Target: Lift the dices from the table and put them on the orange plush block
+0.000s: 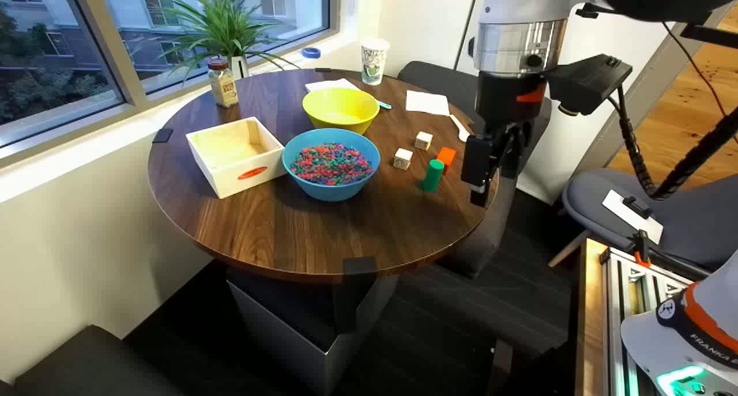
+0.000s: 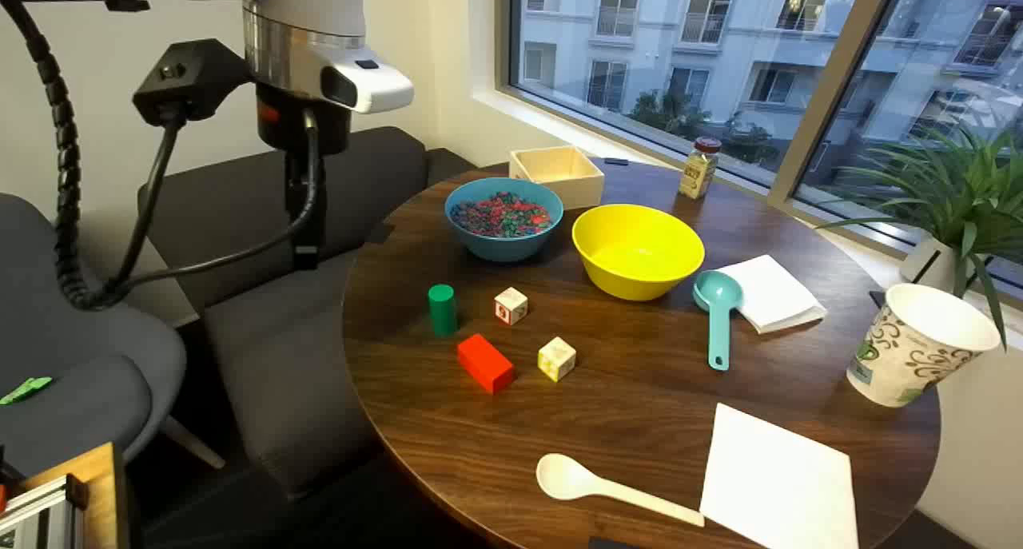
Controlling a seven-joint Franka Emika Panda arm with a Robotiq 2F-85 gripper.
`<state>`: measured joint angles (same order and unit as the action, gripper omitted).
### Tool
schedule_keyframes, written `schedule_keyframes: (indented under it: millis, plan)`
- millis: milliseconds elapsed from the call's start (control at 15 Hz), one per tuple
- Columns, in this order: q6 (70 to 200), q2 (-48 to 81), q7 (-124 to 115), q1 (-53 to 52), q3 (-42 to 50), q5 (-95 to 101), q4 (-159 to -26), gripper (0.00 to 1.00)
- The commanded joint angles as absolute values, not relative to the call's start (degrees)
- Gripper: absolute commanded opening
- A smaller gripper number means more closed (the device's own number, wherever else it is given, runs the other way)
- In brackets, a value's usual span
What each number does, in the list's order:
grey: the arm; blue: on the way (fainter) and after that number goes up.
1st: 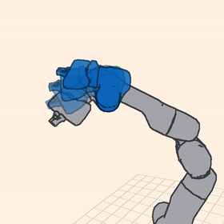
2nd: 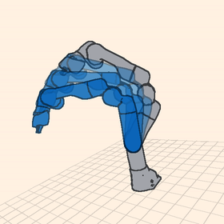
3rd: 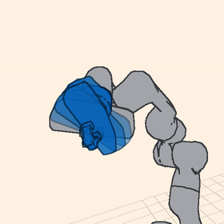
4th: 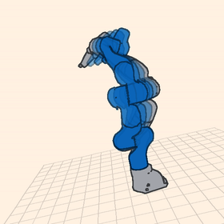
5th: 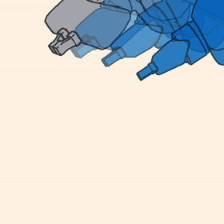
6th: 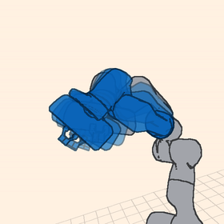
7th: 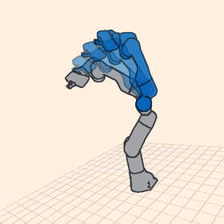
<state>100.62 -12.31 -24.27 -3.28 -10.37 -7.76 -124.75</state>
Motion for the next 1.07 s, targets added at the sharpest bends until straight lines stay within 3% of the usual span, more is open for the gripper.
schedule_keyframes:
  millis: [0,533,1000]
  plan:
    - [100.5,-12.3,-24.4,-3.9,-9.8,-7.6,-124.7,1.00]
    - [105.1,-13.5,-23.9,-2.2,-9.3,3.8,-123.8,1.00]
    - [129.9,-12.5,-16.3,-1.2,-6.4,14.0,-127.6,1.00]
